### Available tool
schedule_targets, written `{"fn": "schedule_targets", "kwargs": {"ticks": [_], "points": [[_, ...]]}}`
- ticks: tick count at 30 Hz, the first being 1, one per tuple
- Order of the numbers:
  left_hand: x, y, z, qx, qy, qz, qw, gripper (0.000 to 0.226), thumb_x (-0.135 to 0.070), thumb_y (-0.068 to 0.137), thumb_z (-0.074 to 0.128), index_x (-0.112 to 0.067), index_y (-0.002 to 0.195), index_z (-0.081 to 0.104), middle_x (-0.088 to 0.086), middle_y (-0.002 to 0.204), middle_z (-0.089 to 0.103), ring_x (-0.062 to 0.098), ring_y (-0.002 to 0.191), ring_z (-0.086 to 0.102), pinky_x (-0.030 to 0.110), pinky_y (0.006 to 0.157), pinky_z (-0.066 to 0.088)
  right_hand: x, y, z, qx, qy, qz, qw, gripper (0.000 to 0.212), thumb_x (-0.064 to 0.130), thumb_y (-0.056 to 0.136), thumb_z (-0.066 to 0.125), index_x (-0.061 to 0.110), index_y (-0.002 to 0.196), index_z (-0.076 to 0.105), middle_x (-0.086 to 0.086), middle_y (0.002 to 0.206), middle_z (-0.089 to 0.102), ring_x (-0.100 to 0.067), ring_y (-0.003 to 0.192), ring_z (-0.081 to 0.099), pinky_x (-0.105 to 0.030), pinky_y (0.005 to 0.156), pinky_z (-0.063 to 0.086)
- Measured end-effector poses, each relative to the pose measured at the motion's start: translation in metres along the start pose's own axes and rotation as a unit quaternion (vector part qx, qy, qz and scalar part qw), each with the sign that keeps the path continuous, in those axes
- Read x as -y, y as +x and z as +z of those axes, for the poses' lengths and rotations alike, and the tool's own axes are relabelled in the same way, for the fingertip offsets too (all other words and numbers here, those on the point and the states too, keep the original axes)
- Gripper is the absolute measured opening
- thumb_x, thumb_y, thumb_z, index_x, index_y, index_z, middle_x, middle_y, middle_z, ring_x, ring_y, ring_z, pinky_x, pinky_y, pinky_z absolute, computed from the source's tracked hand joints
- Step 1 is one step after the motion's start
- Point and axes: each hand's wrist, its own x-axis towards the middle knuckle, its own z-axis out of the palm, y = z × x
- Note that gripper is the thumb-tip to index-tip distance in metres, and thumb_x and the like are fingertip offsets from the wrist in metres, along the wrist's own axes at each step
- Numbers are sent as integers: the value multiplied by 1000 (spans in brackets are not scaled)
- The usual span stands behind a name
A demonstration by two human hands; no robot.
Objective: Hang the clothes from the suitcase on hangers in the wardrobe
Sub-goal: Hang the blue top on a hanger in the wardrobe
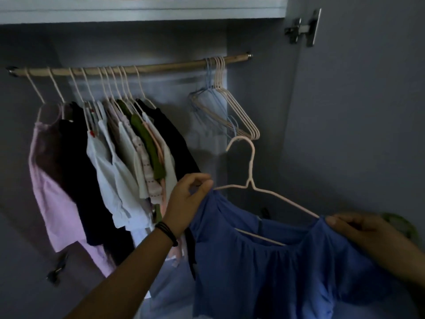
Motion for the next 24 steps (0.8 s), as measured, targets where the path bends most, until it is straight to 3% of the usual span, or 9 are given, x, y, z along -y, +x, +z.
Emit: {"fn": "schedule_targets", "kwargs": {"ticks": [3, 7, 9, 11, 13, 17, 19, 22, 24], "points": [[-6, -13, 32, 37, -55, -44, 997, 11, -15, 92, 57, -15, 87, 67, -2, 89, 67, -2, 81, 60, 14, 79, 45, -6, -11, -1, -50, -35, 18, 998, 95, 93, 44, 53, 5, 77, 71, -12, 74, 70, -10, 59, 59, -17, 57, 44], [-16, -26, 70, 131, -109, -125, 978, 20, -21, 95, 52, -18, 82, 67, -10, 77, 67, -5, 71, 60, 12, 73, 46, -2, -5, 15, -83, -50, 48, 994, 41, 34, 88, 57, 0, 71, 70, -10, 67, 70, -10, 56, 59, -13, 48, 39], [-21, -29, 88, 172, -125, -171, 962, 20, -30, 96, 50, -22, 86, 66, -7, 85, 67, -2, 74, 60, 14, 74, 48, 3, 3, 29, -68, -57, 46, 995, 38, 22, 91, 57, 0, 60, 63, -6, 55, 62, -1, 46, 47, -15, 44, 34], [-30, -27, 100, 186, -129, -176, 958, 22, -37, 95, 51, -22, 90, 66, -1, 94, 67, 8, 86, 61, 24, 84, 49, 12, 15, 44, -54, -70, 29, 996, 39, 18, 91, 57, 9, 54, 58, 0, 52, 54, 1, 43, 43, -16, 44, 31], [-41, -17, 102, 180, -141, -164, 960, 24, -40, 94, 51, -22, 88, 66, 1, 94, 66, 11, 90, 60, 23, 85, 48, 24, 27, 53, -38, -74, 21, 996, 32, 18, 92, 55, 10, 62, 65, -3, 60, 63, 0, 50, 52, -16, 50, 37], [-56, 7, 99, 148, -167, -149, 963, 19, -31, 96, 52, -19, 88, 65, -4, 90, 65, 4, 84, 58, 10, 70, 46, 44, 43, 57, -48, -27, 7, 998, 25, 18, 93, 53, 7, 80, 71, -11, 81, 71, -23, 79, 66, -25, 64, 48], [-60, 13, 102, 144, -187, -150, 960, 17, -27, 95, 54, -19, 84, 65, -5, 86, 64, 3, 82, 58, 12, 72, 47, 49, 46, 52, -43, -20, 9, 999, 25, 17, 94, 52, 6, 81, 70, -12, 82, 71, -26, 81, 65, -23, 65, 48], [-65, 15, 111, 164, -207, -153, 952, 17, -25, 95, 55, -22, 80, 64, -10, 82, 64, -4, 74, 60, 13, 75, 49, 49, 42, 40, -42, -30, 11, 999, 23, 14, 93, 53, 4, 81, 70, -15, 84, 70, -32, 88, 64, -38, 80, 49], [-68, 16, 119, 184, -211, -152, 948, 17, -26, 95, 55, -21, 81, 64, -8, 80, 63, -5, 72, 59, 13, 76, 48, 46, 38, 34, -56, -39, 14, 998, 23, 13, 91, 54, 11, 76, 72, -10, 80, 71, -26, 83, 65, -35, 76, 47]]}}
